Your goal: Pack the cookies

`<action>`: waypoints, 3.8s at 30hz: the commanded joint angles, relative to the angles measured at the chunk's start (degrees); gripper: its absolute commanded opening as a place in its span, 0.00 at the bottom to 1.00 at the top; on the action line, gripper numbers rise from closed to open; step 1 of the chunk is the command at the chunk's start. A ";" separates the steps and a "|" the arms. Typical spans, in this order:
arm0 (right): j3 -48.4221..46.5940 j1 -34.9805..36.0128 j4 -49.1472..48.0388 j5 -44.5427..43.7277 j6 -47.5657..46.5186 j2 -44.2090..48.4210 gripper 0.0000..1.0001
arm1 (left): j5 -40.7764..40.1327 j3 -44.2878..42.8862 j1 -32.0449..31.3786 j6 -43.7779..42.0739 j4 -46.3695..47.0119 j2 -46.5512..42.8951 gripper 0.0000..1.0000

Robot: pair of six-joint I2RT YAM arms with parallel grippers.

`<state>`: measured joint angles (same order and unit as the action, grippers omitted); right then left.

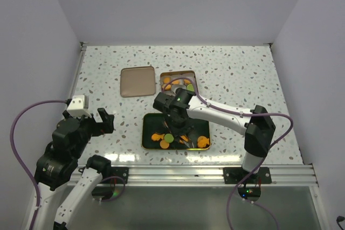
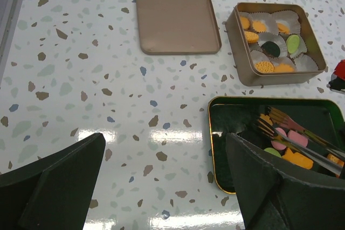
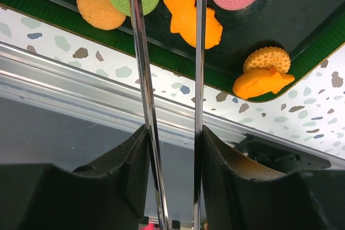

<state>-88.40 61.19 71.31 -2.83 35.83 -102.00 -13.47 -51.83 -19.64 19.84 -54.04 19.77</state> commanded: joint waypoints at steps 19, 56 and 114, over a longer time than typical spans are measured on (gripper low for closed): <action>-23.31 -10.03 9.29 -6.48 -3.84 0.83 0.35 | 0.47 -0.02 -0.31 -1.47 2.54 0.45 1.00; -8.72 -25.33 0.76 -4.73 -9.47 2.85 0.46 | 0.64 0.24 -0.31 -1.64 2.89 1.33 1.00; 36.37 -45.19 -28.77 0.02 -3.32 12.71 0.47 | 0.91 0.24 -0.40 -1.82 2.89 -0.87 1.00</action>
<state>-53.10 16.32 45.93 -3.86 31.07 -87.66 -12.36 -51.64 -19.66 18.85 -54.02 19.51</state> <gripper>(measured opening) 0.467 0.997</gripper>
